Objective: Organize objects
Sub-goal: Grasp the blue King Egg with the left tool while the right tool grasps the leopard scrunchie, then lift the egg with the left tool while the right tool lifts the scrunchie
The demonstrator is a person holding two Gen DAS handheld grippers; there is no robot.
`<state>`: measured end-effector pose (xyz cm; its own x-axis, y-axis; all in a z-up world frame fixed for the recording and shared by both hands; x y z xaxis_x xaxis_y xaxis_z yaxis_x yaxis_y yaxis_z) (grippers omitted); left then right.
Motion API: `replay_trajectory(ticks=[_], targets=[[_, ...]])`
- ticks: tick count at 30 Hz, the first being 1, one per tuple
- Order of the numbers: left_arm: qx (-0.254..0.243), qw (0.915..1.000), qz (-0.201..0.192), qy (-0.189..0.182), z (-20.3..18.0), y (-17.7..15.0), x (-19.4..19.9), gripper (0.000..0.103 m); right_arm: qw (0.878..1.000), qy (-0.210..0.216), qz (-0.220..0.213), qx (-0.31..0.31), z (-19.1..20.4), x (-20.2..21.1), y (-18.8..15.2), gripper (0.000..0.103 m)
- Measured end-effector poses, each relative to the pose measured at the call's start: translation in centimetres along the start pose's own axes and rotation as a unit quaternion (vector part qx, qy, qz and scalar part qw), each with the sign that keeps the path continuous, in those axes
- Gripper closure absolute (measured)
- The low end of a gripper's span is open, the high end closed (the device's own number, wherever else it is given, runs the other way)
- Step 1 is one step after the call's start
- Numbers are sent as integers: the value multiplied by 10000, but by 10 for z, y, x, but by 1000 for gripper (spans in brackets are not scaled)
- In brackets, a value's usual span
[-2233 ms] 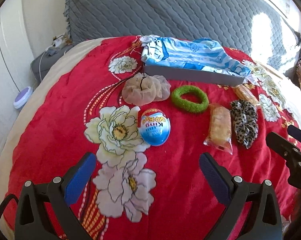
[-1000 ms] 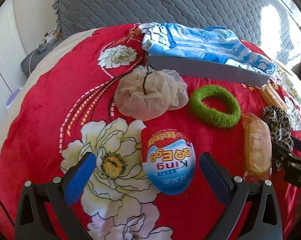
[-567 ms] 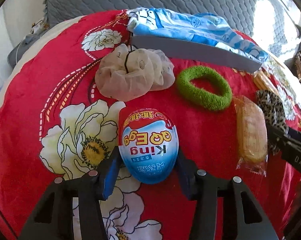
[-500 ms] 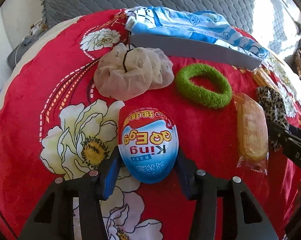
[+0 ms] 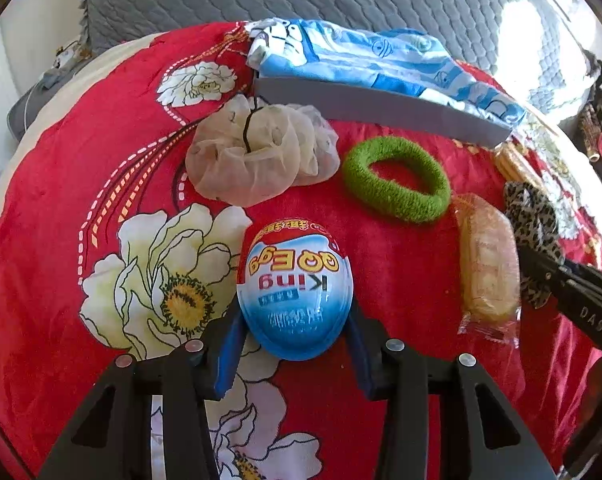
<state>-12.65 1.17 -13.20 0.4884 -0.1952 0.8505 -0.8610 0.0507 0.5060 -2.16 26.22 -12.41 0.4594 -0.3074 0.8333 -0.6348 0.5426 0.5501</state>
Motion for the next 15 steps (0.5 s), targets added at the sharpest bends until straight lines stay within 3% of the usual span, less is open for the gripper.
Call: replay_trajectory(ticks=[15], targets=[[48,9997,-196,-120,-3,4,4,59,10000,66,-26,-28,0,6,-5,78]])
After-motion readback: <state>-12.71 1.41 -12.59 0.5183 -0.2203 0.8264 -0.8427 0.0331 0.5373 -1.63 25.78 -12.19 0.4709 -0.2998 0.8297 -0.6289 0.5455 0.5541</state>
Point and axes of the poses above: each gripper's, at about its wrist camera, not at the fingertips, and x roughly against the way its jaws point, z to its left, y to its top, the point moved 6 cm from there along -x, roughly the way its jaws point, and after that the axes turned 4 degrees about x, right-handed, at the moved point
